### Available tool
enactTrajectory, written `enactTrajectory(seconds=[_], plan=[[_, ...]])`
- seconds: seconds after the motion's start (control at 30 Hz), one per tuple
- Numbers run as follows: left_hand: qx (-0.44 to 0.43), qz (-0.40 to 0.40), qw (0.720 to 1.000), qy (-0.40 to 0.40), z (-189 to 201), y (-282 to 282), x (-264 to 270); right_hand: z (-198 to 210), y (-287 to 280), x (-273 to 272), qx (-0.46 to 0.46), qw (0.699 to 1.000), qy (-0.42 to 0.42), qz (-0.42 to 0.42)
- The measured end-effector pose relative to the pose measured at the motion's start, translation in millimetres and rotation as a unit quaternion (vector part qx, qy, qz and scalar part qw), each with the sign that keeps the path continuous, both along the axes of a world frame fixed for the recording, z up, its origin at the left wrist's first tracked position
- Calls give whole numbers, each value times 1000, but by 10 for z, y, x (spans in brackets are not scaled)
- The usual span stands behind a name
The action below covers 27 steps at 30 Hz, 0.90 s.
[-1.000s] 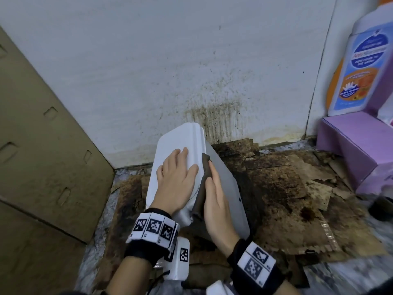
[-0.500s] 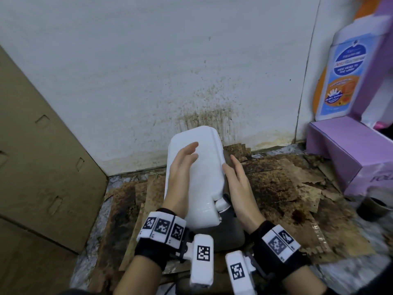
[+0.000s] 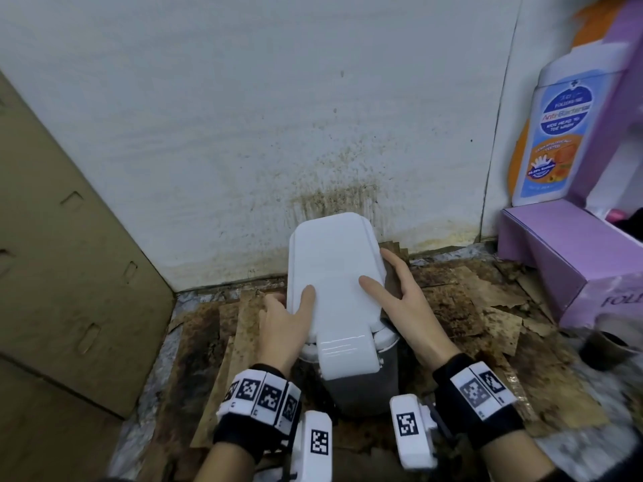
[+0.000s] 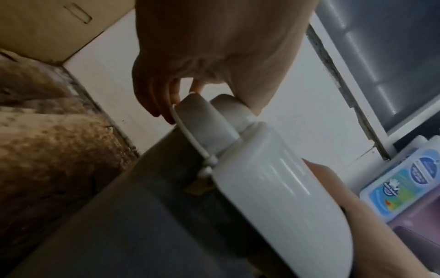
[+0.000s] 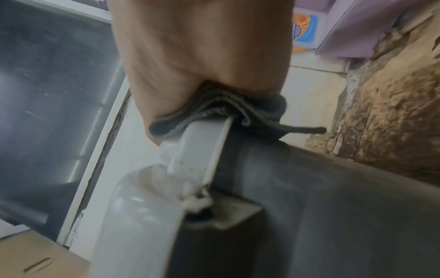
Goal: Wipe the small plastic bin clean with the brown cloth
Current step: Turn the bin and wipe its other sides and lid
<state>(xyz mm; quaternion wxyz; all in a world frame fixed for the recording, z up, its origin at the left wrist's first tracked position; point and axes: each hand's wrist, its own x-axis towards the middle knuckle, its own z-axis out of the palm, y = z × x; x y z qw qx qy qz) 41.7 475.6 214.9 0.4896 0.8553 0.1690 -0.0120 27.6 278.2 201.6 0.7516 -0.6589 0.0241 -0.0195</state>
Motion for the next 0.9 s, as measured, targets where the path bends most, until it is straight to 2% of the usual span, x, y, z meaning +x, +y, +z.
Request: enactTrajectory(seconds=[0.1,0.23,0.43,0.6,0.8,0.9], plan=[[-18,8,1000,-5,-19,9,9,11,10,-3,-23,1000,-3,-5],[-25,-20,999,-4,44,-21,-51,2,27,-5,-39,999,1,-7],[-93,-41,995,-13,-5,35,-17,-35,70,-58,-29,999,-6,-41],[-113,-71,991,-30,79,65,30,-79,192,-150,-40,991,1,-124],[-80,-167,982,-26,154,237,185,-217,526,-321,-52,971,17,-233],[-66,-186,980,-18,130,250,225,-271,640,-379,-48,964,5,-263]])
